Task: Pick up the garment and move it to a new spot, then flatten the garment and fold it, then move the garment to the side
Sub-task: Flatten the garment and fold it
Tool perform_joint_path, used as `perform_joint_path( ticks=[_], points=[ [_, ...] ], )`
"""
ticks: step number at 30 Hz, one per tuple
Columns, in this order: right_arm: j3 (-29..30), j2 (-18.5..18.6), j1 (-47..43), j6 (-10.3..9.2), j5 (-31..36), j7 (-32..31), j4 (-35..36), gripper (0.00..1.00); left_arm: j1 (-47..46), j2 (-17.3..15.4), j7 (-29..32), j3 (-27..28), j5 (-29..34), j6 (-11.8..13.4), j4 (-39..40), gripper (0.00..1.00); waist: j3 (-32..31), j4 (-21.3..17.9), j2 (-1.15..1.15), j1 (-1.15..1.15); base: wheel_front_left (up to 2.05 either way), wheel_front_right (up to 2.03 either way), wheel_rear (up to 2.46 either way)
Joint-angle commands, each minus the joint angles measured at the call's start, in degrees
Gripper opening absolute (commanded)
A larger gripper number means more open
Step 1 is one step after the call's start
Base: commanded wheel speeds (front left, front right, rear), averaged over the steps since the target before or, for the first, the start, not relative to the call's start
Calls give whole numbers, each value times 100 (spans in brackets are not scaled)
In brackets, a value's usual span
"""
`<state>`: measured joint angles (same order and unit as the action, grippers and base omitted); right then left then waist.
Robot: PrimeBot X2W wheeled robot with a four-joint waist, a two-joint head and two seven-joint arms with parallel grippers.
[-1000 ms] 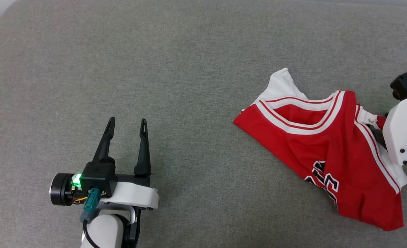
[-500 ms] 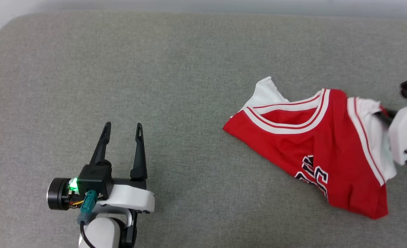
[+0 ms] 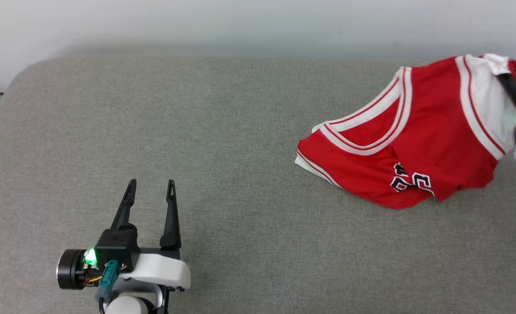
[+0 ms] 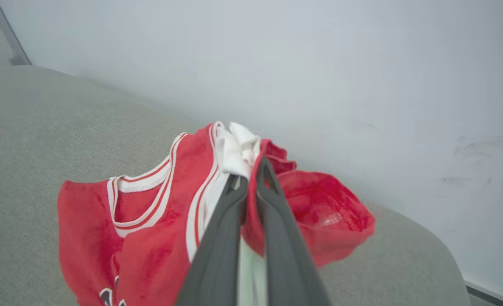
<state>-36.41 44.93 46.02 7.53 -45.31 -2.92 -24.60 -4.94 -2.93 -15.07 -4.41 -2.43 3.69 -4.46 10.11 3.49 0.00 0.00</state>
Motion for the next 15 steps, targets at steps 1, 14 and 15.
perform_joint_path(
  ticks=[1, 14, 15],
  points=[
    [29, -165, -160, -7, 63, 46, 104, 0, 60, 4, -15, 28, -26, 27, 21, 100, -49, 21, 0, 0, 0, 0, 0],
    [-204, -2199, -1390, -6, 1132, -257, 1133, 0, 191, 7, -15, -33, -157, 129, 36, 100, -152, 365, 0, 0, 0, 0, 0],
    [-332, -2344, -1415, -6, 1200, -278, 1122, 0, 178, 7, -15, -28, -162, 127, 36, 100, -128, 390, 0, 0, 0, 0, 0]
  ],
)
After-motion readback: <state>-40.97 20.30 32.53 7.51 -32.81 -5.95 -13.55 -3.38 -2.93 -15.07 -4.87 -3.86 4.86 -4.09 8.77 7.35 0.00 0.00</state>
